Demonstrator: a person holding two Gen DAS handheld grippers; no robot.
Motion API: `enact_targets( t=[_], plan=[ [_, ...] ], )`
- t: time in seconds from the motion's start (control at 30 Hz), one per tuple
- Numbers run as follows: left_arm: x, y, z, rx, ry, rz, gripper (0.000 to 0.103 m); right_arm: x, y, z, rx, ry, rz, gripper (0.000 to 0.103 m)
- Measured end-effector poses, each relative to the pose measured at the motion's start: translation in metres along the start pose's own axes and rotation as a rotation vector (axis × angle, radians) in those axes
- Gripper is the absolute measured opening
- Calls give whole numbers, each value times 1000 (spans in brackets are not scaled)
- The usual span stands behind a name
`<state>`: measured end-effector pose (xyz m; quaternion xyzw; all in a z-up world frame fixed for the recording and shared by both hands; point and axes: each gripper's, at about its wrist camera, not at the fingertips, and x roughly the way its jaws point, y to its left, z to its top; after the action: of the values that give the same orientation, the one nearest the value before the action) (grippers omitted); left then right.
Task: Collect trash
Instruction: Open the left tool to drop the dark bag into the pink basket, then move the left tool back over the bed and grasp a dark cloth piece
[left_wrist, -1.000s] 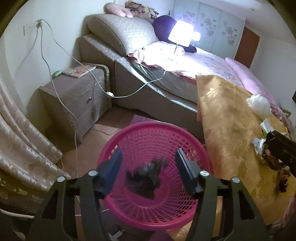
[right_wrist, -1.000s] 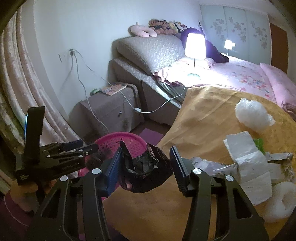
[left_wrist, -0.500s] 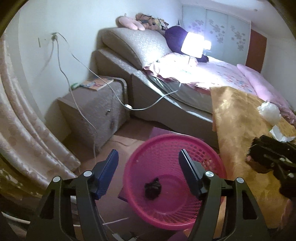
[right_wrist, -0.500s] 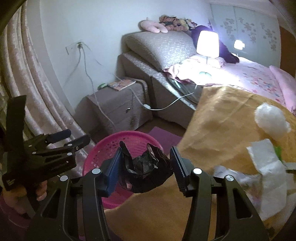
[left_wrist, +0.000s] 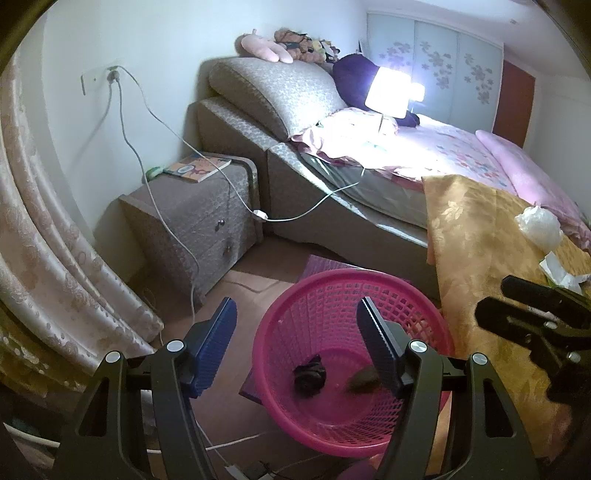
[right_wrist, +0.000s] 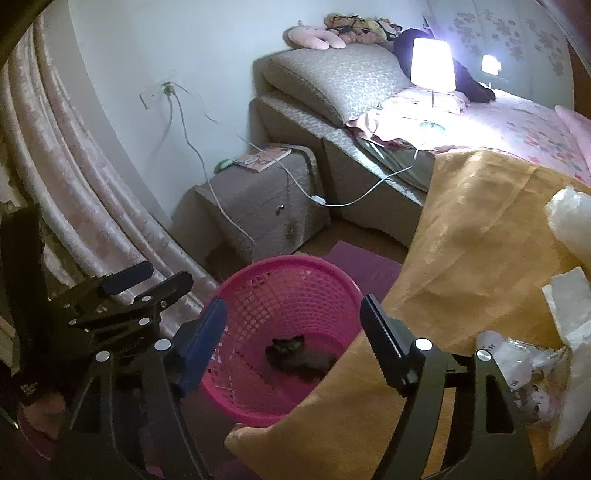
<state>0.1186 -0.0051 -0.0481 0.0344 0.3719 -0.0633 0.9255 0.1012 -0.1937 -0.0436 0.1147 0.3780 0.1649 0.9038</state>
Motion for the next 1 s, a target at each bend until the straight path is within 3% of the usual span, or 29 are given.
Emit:
enact_targets(
  t=[0.5,1.0],
  plan=[
    [-3,-28,-8,62,-4,-16,69,-56,-38,-26,44,-98,-156,72],
    [-17,-82,-21,162,-10,-117,74,-159,-133,-87,188,-190,-448,78]
  ],
)
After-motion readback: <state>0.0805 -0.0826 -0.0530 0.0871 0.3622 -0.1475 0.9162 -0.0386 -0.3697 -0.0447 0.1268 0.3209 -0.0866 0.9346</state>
